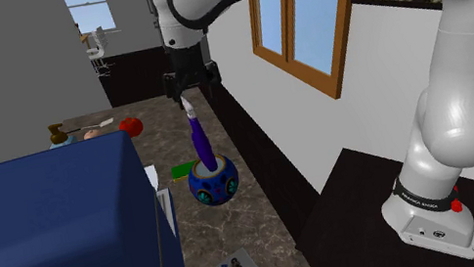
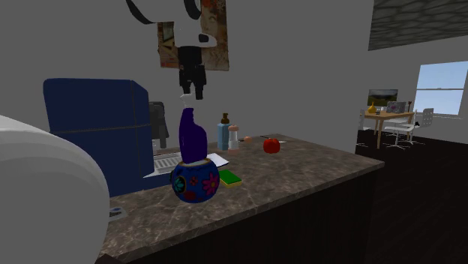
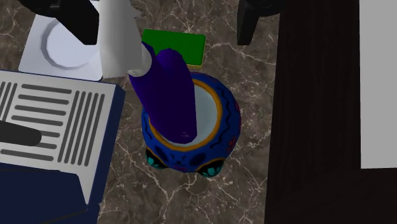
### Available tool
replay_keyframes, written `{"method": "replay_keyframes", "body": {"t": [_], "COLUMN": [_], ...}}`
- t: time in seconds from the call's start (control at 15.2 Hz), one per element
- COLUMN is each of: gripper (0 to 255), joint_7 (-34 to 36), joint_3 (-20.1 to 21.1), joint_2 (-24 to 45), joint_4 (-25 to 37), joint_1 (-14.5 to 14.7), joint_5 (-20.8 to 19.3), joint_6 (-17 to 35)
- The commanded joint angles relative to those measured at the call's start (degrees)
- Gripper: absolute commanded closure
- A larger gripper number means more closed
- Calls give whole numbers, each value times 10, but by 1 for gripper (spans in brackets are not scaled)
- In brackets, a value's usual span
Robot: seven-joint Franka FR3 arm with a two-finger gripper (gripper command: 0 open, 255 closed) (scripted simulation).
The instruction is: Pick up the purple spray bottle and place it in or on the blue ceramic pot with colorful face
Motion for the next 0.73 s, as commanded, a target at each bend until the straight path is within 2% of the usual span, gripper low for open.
{"method": "replay_keyframes", "body": {"t": [0.0,0.13,0.66], "gripper": [0,0,0], "joint_7": [0,0,0], "joint_3": [1,1,1], "joint_2": [0,2,2], "joint_4": [29,65,65], "joint_1": [1,2,2], "joint_5": [0,0,0], "joint_6": [-29,-64,-64]}}
